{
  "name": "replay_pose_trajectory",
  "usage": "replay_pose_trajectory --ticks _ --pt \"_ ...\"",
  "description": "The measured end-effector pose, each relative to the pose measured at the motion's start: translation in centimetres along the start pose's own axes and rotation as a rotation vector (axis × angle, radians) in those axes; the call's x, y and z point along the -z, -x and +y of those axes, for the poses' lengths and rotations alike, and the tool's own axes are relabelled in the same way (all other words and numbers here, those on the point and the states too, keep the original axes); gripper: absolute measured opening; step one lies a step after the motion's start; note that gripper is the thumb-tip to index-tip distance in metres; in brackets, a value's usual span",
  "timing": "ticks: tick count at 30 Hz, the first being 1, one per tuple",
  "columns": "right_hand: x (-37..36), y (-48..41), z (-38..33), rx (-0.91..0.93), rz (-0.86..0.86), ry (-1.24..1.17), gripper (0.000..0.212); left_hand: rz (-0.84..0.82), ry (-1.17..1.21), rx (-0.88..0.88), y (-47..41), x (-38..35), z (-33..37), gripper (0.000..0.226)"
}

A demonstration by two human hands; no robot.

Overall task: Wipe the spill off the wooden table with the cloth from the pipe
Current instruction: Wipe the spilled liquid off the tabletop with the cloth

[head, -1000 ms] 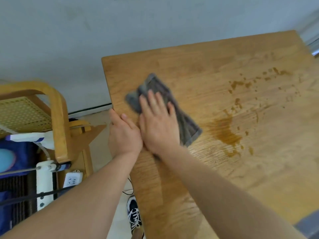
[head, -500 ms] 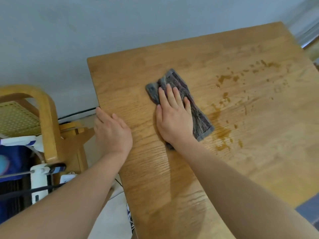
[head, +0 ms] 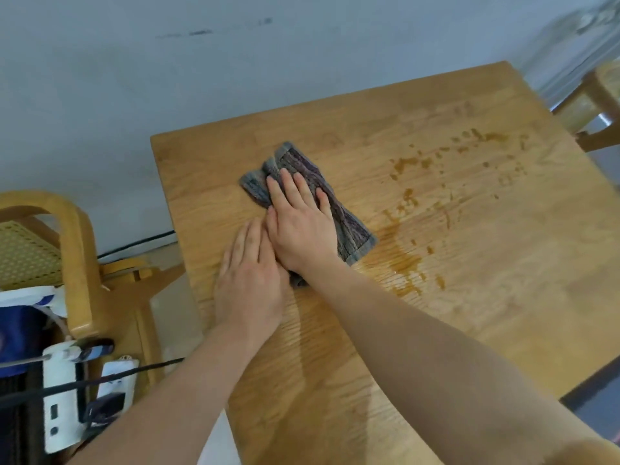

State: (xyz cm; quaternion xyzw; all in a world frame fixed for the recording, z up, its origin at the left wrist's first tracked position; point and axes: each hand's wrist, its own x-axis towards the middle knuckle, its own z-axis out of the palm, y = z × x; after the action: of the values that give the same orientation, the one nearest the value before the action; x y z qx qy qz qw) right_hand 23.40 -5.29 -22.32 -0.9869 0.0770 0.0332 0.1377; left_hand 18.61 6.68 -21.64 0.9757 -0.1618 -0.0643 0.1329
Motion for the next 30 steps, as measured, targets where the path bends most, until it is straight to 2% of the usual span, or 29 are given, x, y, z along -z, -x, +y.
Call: replay_pose_trajectory --ticks 4,8,11,17,19,21,24,27,30 --pt "0.2 8.3 3.2 0.005 0.022 0.006 0.051 0.002 -0.008 -0.037 0.1 -1.3 0.8 0.059" --pt "1.0 16.1 7.1 0.083 -0.037 0.074 0.051 0.009 -0.009 -0.037 -0.1 -1.3 0.5 0.062" --pt "1.0 13.4 7.0 0.058 -0.019 0.056 0.053 -0.001 -0.018 -0.019 -0.1 -1.2 0.8 0.061" --pt "1.8 -1.3 5.6 -0.04 0.001 0.04 0.054 0.026 -0.033 -0.014 -0.3 -1.4 0.7 0.059" --pt "1.5 1.4 6.1 -0.03 0.01 0.028 0.053 0.012 -0.035 -0.018 -0.1 -1.3 0.9 0.059" --pt "1.4 7.9 6.6 0.005 0.02 0.038 0.052 0.011 -0.04 -0.016 0.0 -1.2 1.0 0.058" --pt "1.3 14.0 7.7 0.088 -0.046 0.064 0.052 0.0 -0.056 -0.014 0.1 -1.1 1.1 0.058" --pt "1.5 10.5 7.9 0.138 -0.037 0.077 0.052 -0.003 -0.071 -0.014 -0.3 -1.0 1.0 0.057" --pt "1.8 1.5 6.7 0.105 -0.012 0.043 0.053 -0.012 -0.087 -0.011 -0.1 -1.1 1.1 0.058"
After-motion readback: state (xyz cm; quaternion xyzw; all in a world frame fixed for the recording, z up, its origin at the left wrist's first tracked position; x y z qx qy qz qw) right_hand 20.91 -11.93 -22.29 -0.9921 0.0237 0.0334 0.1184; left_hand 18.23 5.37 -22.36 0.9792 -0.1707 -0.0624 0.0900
